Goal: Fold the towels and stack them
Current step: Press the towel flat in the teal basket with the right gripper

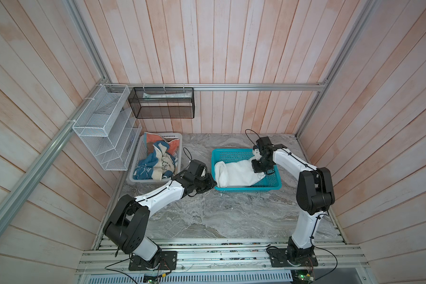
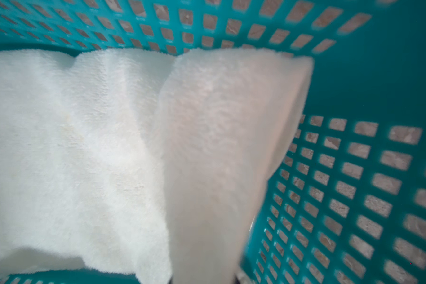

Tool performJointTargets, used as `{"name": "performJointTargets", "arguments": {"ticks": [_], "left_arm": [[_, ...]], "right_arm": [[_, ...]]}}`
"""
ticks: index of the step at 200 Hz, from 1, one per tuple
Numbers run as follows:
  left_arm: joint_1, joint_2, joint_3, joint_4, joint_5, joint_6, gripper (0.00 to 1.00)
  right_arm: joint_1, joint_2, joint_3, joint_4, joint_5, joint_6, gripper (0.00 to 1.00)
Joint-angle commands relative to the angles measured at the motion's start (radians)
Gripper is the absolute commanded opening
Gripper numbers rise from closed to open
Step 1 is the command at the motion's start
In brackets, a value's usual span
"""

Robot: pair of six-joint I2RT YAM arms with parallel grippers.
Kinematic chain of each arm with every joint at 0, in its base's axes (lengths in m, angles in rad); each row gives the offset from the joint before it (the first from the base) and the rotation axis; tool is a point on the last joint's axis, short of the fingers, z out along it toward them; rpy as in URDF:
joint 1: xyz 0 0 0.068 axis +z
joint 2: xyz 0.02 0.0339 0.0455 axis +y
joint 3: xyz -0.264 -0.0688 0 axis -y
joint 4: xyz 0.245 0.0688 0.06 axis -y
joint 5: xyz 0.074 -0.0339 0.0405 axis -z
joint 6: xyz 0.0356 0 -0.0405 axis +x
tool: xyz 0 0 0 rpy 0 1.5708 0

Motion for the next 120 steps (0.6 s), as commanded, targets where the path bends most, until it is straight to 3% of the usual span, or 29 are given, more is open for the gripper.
{"name": "performJointTargets", "arguments": {"ticks": [1,55,64,77,87,99,120], "left_arm": [[0.007,-0.023,0.005,-0.012,-0.055,0.027,0.0],[0.006,-0.012,0.013,-0.004,-0.051,0.026,0.0],[0.007,-0.006,0.012,0.003,-0.05,0.023,0.0],[0.007,0.001,0.015,0.011,-0.046,0.018,0.0],[0.004,0.01,0.018,0.018,-0.043,0.014,0.0],[0.005,0.021,0.019,0.038,-0.027,0.011,0.0],[0.001,0.036,0.03,0.058,-0.014,0.006,0.13]], "right_arm": [[0.003,-0.029,0.03,-0.085,0.06,0.083,0.0],[-0.01,-0.052,0.009,-0.106,0.169,0.147,0.0],[-0.01,-0.06,0.012,-0.111,0.174,0.155,0.07],[-0.01,-0.076,0.016,-0.12,0.189,0.164,0.29],[-0.011,-0.084,0.028,-0.137,0.211,0.173,0.4],[-0.01,-0.098,0.046,-0.157,0.238,0.18,0.48],[-0.011,-0.151,0.076,-0.171,0.269,0.186,0.55]]}}
